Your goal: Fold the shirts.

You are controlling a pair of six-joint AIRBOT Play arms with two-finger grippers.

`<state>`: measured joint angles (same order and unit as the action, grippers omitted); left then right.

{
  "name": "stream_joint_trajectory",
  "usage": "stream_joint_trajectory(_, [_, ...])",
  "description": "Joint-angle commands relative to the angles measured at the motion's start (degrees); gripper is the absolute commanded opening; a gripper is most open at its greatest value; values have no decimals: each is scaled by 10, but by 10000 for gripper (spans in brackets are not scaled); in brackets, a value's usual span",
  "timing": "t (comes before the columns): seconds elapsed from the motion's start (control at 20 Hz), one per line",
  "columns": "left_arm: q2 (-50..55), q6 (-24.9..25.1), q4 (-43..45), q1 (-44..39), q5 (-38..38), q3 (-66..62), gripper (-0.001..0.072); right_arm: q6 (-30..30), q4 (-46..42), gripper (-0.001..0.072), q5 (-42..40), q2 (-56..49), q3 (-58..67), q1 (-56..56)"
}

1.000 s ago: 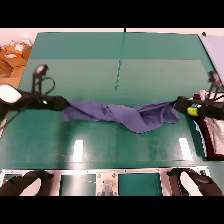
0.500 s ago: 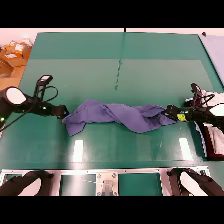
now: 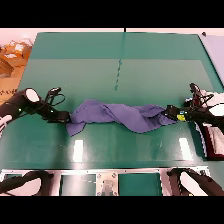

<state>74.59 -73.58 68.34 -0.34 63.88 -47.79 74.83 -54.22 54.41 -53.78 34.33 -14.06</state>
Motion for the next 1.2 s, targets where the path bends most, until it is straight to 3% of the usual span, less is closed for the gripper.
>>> stream_joint_trajectory(0.0, [9, 63, -101, 47, 15, -10, 583, -5, 0, 12, 0, -2, 0, 1])
stream_joint_trajectory(0.1, [10, 82, -140, 80, 7, -9, 582, -5, 0, 12, 0, -2, 0, 0])
stream_joint_trajectory(0.15, [14, 81, -144, 87, 3, -9, 518, -5, 0, 12, 0, -2, 0, 0])
stream_joint_trajectory(0.3, [53, 82, -155, 89, 42, -5, 505, -5, 0, 12, 0, -2, 0, 0])
stream_joint_trajectory(0.35, [66, 82, -161, 89, 58, -5, 455, -5, 0, 12, 0, -2, 0, 0])
stream_joint_trajectory(0.4, [75, 90, -165, 89, 69, -5, 307, -5, 0, 12, 0, -2, 0, 0])
stream_joint_trajectory(0.45, [76, 101, -164, 89, 74, -5, 108, -5, 0, 12, 0, -2, 0, 0])
stream_joint_trajectory(0.5, [75, 114, -165, 89, 80, -12, 26, -5, 0, 12, 0, -2, 0, 0])
stream_joint_trajectory(0.75, [69, 93, -113, 89, 126, -121, 25, -5, -26, 12, -5, -1, 3, 0])
stream_joint_trajectory(0.9, [68, 42, 5, 89, 171, -214, 25, 9, -72, 12, -10, -1, 27, -27])
stream_joint_trajectory(1.15, [2, -36, 178, 101, 111, -272, 25, 28, -70, 12, -10, -1, 89, -152])
